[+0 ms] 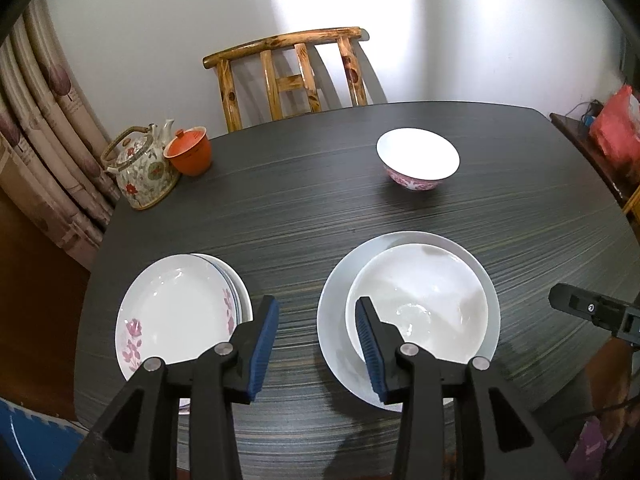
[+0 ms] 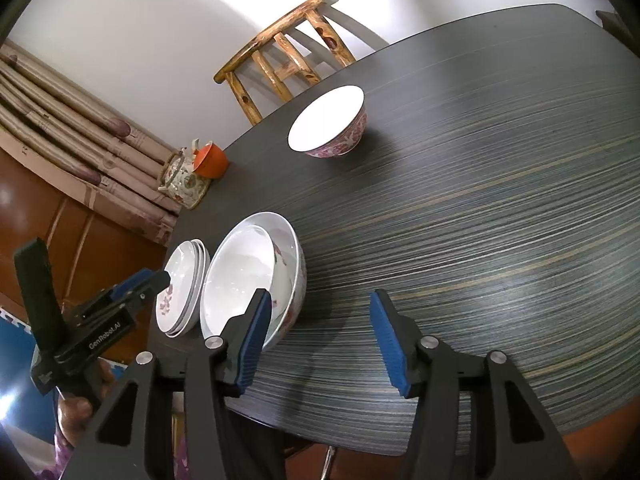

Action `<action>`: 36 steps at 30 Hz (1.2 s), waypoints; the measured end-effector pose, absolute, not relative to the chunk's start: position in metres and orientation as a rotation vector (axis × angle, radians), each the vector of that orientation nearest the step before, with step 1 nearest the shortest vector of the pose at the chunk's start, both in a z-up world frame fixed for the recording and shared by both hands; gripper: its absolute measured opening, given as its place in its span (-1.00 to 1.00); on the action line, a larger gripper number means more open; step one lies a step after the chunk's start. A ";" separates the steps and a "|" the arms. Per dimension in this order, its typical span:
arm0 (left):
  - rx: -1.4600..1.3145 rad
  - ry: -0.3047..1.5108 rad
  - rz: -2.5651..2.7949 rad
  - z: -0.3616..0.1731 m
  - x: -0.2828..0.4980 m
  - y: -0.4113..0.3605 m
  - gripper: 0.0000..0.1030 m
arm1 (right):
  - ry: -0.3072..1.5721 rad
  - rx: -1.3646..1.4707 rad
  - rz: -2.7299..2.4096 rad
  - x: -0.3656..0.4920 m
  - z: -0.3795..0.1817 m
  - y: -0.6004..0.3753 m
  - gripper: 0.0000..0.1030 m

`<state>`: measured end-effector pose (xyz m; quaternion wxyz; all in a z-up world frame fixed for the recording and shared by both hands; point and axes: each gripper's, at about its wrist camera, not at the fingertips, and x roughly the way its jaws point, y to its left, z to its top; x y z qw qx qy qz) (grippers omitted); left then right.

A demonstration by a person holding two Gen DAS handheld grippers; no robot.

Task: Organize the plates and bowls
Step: 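Move the right tool to the rim of the other pink-patterned bowl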

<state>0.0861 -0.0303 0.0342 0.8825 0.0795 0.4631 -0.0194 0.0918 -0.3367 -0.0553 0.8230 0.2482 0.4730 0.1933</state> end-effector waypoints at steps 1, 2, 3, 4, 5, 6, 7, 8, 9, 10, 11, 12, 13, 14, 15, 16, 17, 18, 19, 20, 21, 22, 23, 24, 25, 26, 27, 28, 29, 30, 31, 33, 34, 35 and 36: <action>0.168 0.966 -0.041 0.034 0.087 -0.031 -0.21 | 1.006 0.529 0.409 0.091 -0.056 -0.338 0.04; 0.171 0.969 -0.044 0.033 0.089 -0.032 -0.21 | 1.007 0.536 0.408 0.092 -0.057 -0.339 0.07; 0.175 0.970 -0.045 0.033 0.091 -0.033 -0.21 | 1.008 0.540 0.406 0.093 -0.058 -0.340 0.14; 0.180 0.971 -0.043 0.033 0.093 -0.034 -0.21 | 1.008 0.543 0.404 0.094 -0.059 -0.340 0.16; 0.184 0.972 -0.043 0.032 0.095 -0.036 -0.21 | 1.008 0.547 0.401 0.095 -0.060 -0.341 0.17; 0.188 0.973 -0.044 0.032 0.097 -0.037 -0.21 | 1.009 0.552 0.400 0.097 -0.061 -0.343 0.17; 0.194 0.975 -0.043 0.031 0.099 -0.038 -0.21 | 1.011 0.555 0.398 0.098 -0.062 -0.343 0.18; 0.200 0.976 -0.041 0.030 0.101 -0.040 -0.21 | 1.013 0.554 0.397 0.100 -0.063 -0.344 0.18; 0.207 0.978 -0.041 0.029 0.104 -0.040 -0.21 | 1.014 0.555 0.395 0.101 -0.064 -0.345 0.18; 0.212 0.980 -0.043 0.028 0.106 -0.042 -0.21 | 1.014 0.554 0.392 0.102 -0.065 -0.346 0.18; 0.216 0.982 -0.044 0.027 0.109 -0.043 -0.21 | 1.012 0.550 0.387 0.103 -0.067 -0.347 0.18; 0.220 0.986 -0.046 0.026 0.113 -0.045 -0.21 | 1.012 0.546 0.382 0.104 -0.068 -0.347 0.18; 0.215 0.994 -0.053 0.026 0.118 -0.046 -0.21 | 1.012 0.541 0.376 0.105 -0.069 -0.348 0.19; 0.199 1.006 -0.063 0.024 0.123 -0.046 -0.21 | 1.011 0.542 0.371 0.107 -0.071 -0.350 0.19; 0.174 1.021 -0.075 0.024 0.127 -0.045 -0.21 | 1.012 0.545 0.368 0.109 -0.073 -0.351 0.19; 0.140 1.038 -0.092 0.023 0.133 -0.044 -0.21 | 1.014 0.547 0.364 0.112 -0.074 -0.353 0.19; 0.084 1.064 -0.119 0.021 0.141 -0.042 -0.21 | 1.014 0.548 0.361 0.114 -0.075 -0.355 0.19; 0.044 1.083 -0.135 0.020 0.147 -0.040 -0.21 | 1.013 0.550 0.360 0.118 -0.075 -0.357 0.19; 0.018 1.096 -0.148 0.020 0.154 -0.040 -0.21 | 1.010 0.552 0.359 0.122 -0.074 -0.358 0.19; -0.003 1.107 -0.161 0.019 0.162 -0.040 -0.21 | 1.008 0.551 0.359 0.125 -0.074 -0.359 0.20; -0.010 1.110 -0.160 0.019 0.168 -0.042 -0.21 | 1.003 0.550 0.360 0.130 -0.072 -0.361 0.22; -0.007 1.110 -0.155 0.020 0.176 -0.044 -0.21 | 0.997 0.545 0.362 0.136 -0.070 -0.362 0.22; -0.005 1.112 -0.154 0.020 0.183 -0.046 -0.21 | 0.992 0.540 0.362 0.139 -0.068 -0.361 0.22; -0.007 1.118 -0.153 0.020 0.189 -0.047 -0.21 | 0.986 0.531 0.362 0.145 -0.065 -0.361 0.22; -0.013 1.125 -0.152 0.020 0.195 -0.047 -0.21 | 0.981 0.523 0.363 0.151 -0.063 -0.361 0.22; -0.024 1.134 -0.159 0.020 0.203 -0.048 -0.21 | 0.976 0.520 0.366 0.158 -0.061 -0.362 0.22; -0.043 1.146 -0.173 0.019 0.211 -0.048 -0.21 | 0.973 0.522 0.369 0.164 -0.060 -0.362 0.22; -0.065 1.161 -0.181 0.018 0.218 -0.047 -0.21 | 0.971 0.522 0.371 0.168 -0.058 -0.362 0.22; -0.085 1.174 -0.186 0.016 0.225 -0.047 -0.21 | 0.966 0.519 0.372 0.174 -0.057 -0.362 0.22; -0.104 1.188 -0.196 0.015 0.230 -0.046 -0.21 | 0.964 0.516 0.372 0.179 -0.055 -0.362 0.22; -0.130 1.208 -0.206 0.012 0.238 -0.046 -0.21 | 0.964 0.515 0.374 0.186 -0.055 -0.362 0.22; -0.147 1.236 -0.204 0.007 0.251 -0.047 -0.21 | 0.966 0.513 0.373 0.194 -0.055 -0.361 0.22; -0.156 1.248 -0.208 0.004 0.257 -0.048 -0.21 | 0.963 0.508 0.364 0.198 -0.054 -0.361 0.22; -0.171 1.260 -0.213 0.002 0.262 -0.049 -0.21 | 0.961 0.506 0.355 0.204 -0.054 -0.362 0.22; -0.179 1.268 -0.214 0.000 0.267 -0.049 -0.21 | 0.963 0.513 0.355 0.209 -0.054 -0.362 0.22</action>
